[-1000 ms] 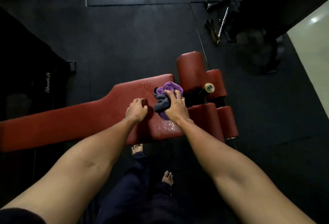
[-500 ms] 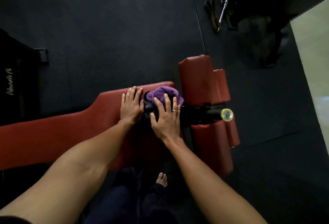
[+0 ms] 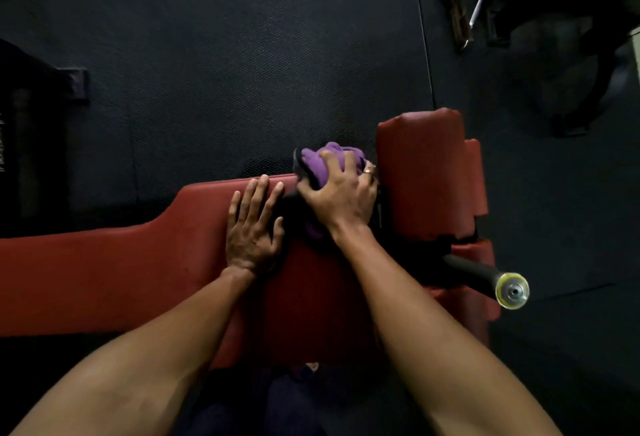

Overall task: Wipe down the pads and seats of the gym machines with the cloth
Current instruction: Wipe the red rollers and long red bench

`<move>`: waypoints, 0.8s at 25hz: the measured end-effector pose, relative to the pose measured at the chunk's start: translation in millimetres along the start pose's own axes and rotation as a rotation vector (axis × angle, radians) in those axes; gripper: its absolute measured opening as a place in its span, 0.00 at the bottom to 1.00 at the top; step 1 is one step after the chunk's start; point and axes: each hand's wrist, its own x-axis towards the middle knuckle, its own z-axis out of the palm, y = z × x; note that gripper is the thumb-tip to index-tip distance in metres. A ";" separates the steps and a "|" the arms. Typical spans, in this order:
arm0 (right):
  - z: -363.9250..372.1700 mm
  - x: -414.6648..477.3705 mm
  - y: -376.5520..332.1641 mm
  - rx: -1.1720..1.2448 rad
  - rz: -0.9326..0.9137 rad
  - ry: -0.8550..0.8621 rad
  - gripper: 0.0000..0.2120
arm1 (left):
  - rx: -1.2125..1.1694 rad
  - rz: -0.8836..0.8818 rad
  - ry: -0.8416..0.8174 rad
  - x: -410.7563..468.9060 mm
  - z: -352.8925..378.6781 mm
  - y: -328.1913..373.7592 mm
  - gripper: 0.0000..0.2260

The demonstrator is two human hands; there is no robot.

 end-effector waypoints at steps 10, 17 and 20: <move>16.4 -112.1 54.7 0.200 -0.107 0.155 0.33 | 0.008 0.000 0.034 1.4 -0.9 1.4 0.28; 8.1 -41.6 10.4 0.010 -0.046 0.045 0.33 | 0.004 0.017 0.085 -1.9 2.4 1.6 0.29; 7.2 -17.1 -11.9 -0.071 -0.090 -0.037 0.29 | 0.019 0.018 0.109 -0.4 4.6 -0.1 0.28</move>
